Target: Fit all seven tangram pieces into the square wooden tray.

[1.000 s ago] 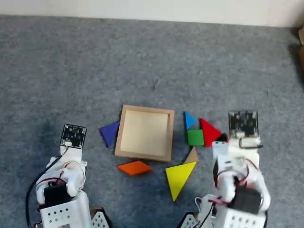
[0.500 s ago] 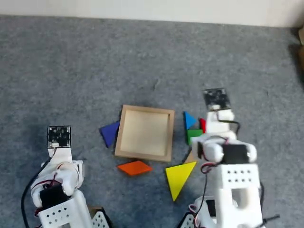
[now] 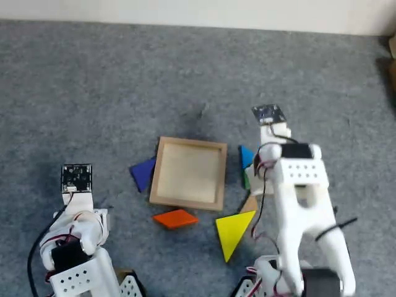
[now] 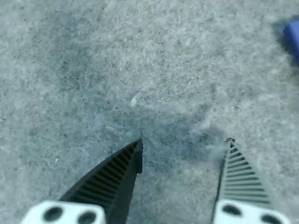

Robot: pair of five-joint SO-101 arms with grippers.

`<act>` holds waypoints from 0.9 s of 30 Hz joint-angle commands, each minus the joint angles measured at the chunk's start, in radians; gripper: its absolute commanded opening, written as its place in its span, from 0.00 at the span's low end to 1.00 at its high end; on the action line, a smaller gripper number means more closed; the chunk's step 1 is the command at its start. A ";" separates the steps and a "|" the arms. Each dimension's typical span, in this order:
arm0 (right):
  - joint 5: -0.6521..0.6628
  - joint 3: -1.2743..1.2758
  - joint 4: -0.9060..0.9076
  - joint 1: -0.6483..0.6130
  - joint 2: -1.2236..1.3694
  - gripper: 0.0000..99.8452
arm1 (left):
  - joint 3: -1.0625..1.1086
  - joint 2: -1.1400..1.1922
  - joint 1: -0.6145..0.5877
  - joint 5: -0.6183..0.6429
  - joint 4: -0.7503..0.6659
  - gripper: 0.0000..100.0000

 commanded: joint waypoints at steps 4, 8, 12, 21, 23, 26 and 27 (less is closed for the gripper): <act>0.279 -0.171 -0.016 0.074 0.191 0.30 | -0.036 -0.007 -0.008 0.011 0.002 0.27; 0.344 -0.232 -0.016 0.074 0.312 0.30 | -0.036 -0.007 -0.008 0.011 0.002 0.27; 0.391 -0.285 -0.016 0.071 0.415 0.30 | -0.036 -0.007 -0.008 0.011 0.002 0.27; 0.545 -0.343 -0.016 0.081 0.565 0.30 | -0.036 -0.007 -0.008 0.011 0.002 0.27; 0.578 -0.343 -0.016 0.088 0.579 0.29 | -0.036 -0.007 -0.008 0.011 0.002 0.27; 0.609 -0.343 -0.018 0.090 0.588 0.29 | -0.036 -0.007 -0.008 0.011 0.002 0.27; 0.609 -0.340 -0.018 0.094 0.588 0.29 | -0.036 -0.007 -0.008 0.011 0.002 0.27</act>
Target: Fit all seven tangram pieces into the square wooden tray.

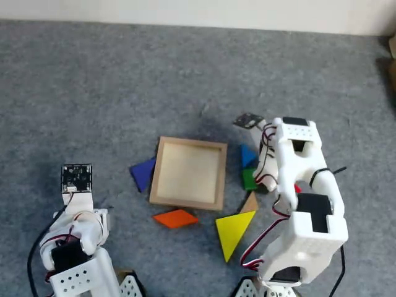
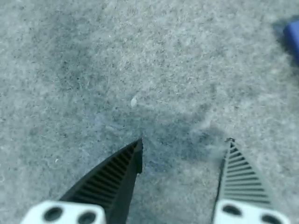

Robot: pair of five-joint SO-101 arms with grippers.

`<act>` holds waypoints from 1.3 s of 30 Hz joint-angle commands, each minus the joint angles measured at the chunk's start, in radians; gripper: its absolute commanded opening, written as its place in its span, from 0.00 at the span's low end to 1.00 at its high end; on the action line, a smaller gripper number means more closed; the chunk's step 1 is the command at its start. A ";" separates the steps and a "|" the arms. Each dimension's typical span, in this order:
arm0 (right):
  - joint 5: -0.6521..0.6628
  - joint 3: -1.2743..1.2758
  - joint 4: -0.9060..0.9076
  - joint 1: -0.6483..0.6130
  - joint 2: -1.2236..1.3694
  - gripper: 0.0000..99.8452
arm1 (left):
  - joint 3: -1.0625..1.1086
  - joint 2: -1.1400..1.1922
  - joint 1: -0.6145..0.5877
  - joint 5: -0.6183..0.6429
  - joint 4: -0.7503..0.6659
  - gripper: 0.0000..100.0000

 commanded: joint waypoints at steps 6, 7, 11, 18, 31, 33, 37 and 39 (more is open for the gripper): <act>0.034 -0.041 -0.024 0.035 -0.004 0.13 | -0.036 -0.007 -0.008 0.011 0.002 0.27; 0.034 -0.054 -0.031 0.038 -0.004 0.10 | -0.036 -0.007 -0.008 0.011 0.002 0.27; 0.028 -0.116 -0.028 0.058 -0.004 0.04 | -0.035 -0.007 -0.008 0.011 0.002 0.27; 0.026 -0.176 -0.027 0.065 -0.004 0.01 | -0.035 -0.007 -0.008 0.011 0.002 0.27; 0.026 -0.260 -0.028 -0.041 -0.240 0.01 | -0.035 -0.007 -0.005 0.009 0.002 0.27; 0.026 -0.260 -0.033 -0.104 -0.277 0.01 | -0.035 -0.007 -0.005 0.009 0.002 0.27; 0.031 -0.260 -0.035 -0.232 -0.297 0.01 | -0.035 -0.007 -0.005 0.009 0.002 0.27; 0.034 -0.260 -0.035 -0.294 -0.297 0.01 | -0.035 -0.007 -0.005 0.009 0.002 0.27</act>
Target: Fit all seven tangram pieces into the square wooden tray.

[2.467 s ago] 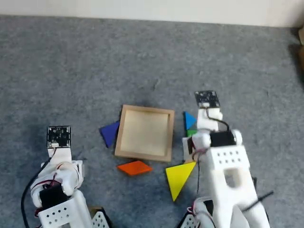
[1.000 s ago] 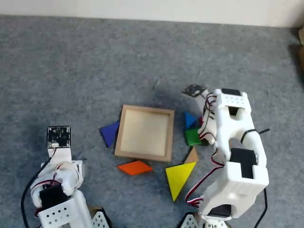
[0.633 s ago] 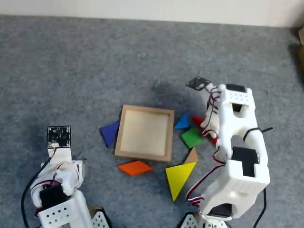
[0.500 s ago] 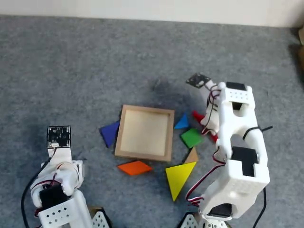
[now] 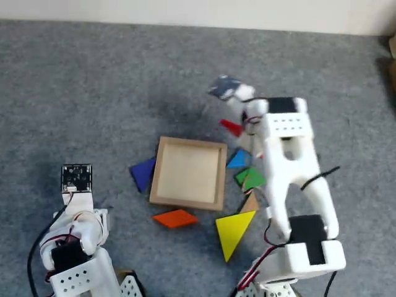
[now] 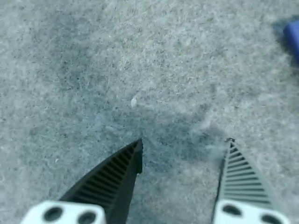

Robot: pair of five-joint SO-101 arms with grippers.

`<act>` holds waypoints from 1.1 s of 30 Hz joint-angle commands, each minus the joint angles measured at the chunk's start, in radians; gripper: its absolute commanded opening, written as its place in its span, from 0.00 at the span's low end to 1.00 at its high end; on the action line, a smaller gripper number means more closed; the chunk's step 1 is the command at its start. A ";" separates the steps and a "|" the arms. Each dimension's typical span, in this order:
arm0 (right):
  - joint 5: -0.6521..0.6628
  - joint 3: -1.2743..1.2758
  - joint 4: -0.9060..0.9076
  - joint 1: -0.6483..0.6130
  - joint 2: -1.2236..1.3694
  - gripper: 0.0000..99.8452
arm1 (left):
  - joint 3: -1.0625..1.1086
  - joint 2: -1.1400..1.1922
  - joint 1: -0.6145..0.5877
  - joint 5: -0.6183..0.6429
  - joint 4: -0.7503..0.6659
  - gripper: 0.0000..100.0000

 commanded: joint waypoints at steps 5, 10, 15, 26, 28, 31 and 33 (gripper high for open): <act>0.012 -0.051 -0.097 -0.214 -0.065 0.01 | -0.035 -0.007 -0.005 0.009 0.002 0.27; 0.012 0.019 -0.278 -0.265 -0.010 0.01 | -0.035 -0.007 -0.005 0.009 0.002 0.27; 0.012 0.048 -0.387 -0.268 0.090 0.01 | -0.035 -0.007 -0.005 0.009 0.002 0.27; 0.014 0.088 -0.386 -0.334 0.107 0.01 | -0.035 -0.007 -0.004 0.009 0.002 0.27; 0.052 0.120 -0.389 -0.334 0.107 0.01 | -0.035 -0.007 -0.004 0.009 0.002 0.27; 0.098 0.154 -0.390 -0.331 0.107 0.01 | -0.035 -0.007 -0.004 0.009 0.002 0.27; 0.098 0.159 -0.390 -0.329 0.107 0.01 | -0.035 -0.007 -0.004 0.009 0.002 0.27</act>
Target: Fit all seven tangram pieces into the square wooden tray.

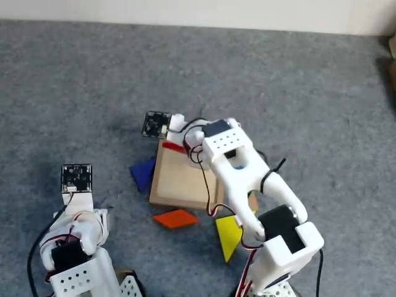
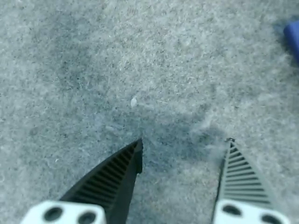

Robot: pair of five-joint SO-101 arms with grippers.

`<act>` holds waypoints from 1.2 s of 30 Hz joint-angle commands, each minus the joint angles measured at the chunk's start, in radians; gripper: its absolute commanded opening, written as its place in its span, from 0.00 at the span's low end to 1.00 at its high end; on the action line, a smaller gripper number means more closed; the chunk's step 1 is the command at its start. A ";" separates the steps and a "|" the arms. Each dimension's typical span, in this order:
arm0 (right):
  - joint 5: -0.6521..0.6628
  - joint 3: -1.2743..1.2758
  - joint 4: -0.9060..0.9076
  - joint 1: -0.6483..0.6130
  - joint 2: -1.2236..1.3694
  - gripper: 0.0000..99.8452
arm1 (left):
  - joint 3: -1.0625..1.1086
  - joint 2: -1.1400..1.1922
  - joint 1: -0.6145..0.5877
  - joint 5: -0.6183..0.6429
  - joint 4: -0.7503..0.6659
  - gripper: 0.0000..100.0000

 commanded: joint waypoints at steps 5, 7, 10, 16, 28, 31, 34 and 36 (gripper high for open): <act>0.020 -0.007 -0.035 -0.002 -0.013 0.07 | -0.035 -0.007 -0.004 0.009 0.002 0.27; 0.020 -0.001 -0.071 -0.005 -0.013 0.09 | -0.035 -0.007 -0.005 0.009 0.002 0.27; 0.020 0.019 -0.077 -0.005 -0.016 0.09 | -0.035 -0.007 -0.007 0.009 0.002 0.27; 0.020 0.025 -0.012 -0.010 -0.024 0.09 | -0.035 -0.007 -0.007 0.009 0.002 0.27; 0.020 0.019 0.154 -0.081 -0.193 0.09 | -0.035 -0.007 -0.007 0.009 0.002 0.27; 0.020 0.050 0.168 -0.102 -0.255 0.09 | -0.035 -0.007 -0.007 0.009 0.002 0.27; 0.020 0.101 0.168 -0.122 -0.297 0.09 | -0.035 -0.007 -0.007 0.009 0.002 0.27; 0.020 0.136 0.168 -0.139 -0.318 0.09 | -0.035 -0.007 -0.007 0.009 0.002 0.27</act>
